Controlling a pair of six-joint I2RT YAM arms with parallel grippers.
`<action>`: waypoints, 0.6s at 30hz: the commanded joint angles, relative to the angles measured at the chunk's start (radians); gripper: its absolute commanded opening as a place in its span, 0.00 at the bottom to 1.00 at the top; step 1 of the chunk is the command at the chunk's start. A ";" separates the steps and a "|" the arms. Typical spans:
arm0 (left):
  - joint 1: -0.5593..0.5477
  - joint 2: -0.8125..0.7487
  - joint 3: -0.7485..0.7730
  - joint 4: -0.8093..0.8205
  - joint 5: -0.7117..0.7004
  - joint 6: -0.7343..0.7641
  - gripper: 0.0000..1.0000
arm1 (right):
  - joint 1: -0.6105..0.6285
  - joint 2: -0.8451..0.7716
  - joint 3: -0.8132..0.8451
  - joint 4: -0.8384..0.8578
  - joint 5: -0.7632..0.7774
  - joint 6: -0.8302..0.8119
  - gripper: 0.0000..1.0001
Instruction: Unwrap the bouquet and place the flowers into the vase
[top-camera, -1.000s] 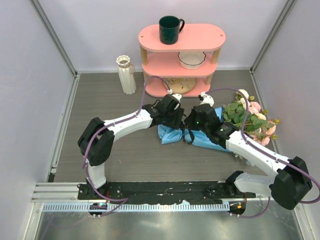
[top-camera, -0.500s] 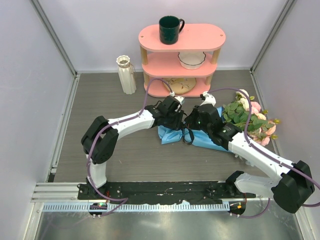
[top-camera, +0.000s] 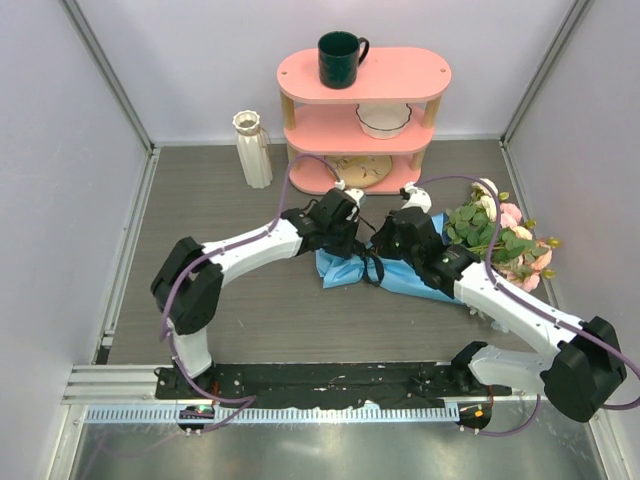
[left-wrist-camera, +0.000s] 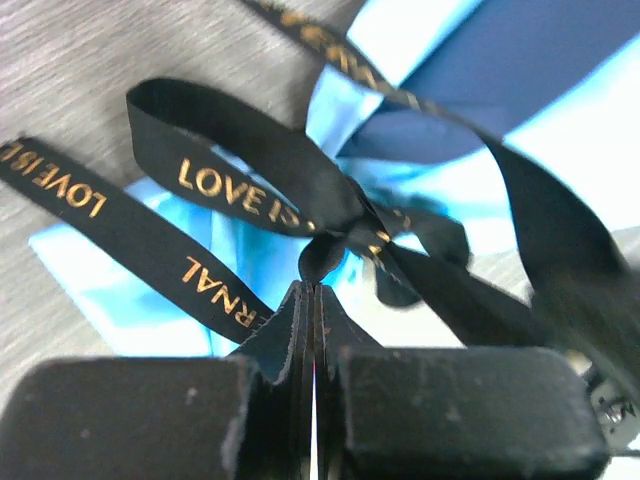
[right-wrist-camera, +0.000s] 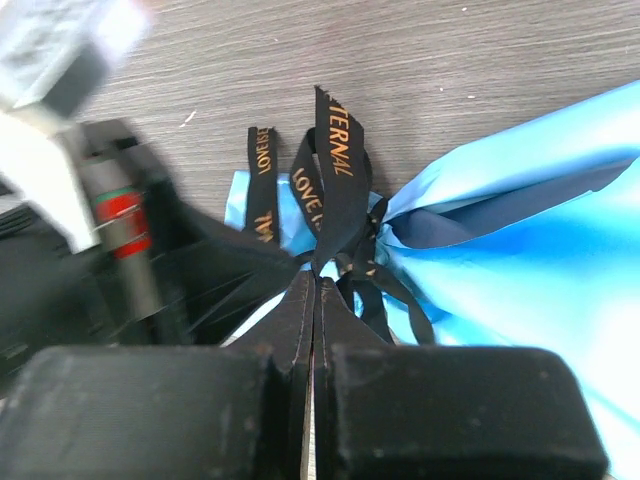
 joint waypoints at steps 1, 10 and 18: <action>0.003 -0.197 -0.095 0.025 0.039 -0.085 0.00 | -0.004 0.033 0.055 0.015 0.060 -0.016 0.01; 0.000 -0.512 -0.369 0.088 0.163 -0.267 0.00 | -0.103 0.175 0.150 0.095 0.013 -0.042 0.01; -0.040 -0.736 -0.664 0.140 0.212 -0.415 0.00 | -0.199 0.348 0.306 0.145 -0.051 -0.081 0.01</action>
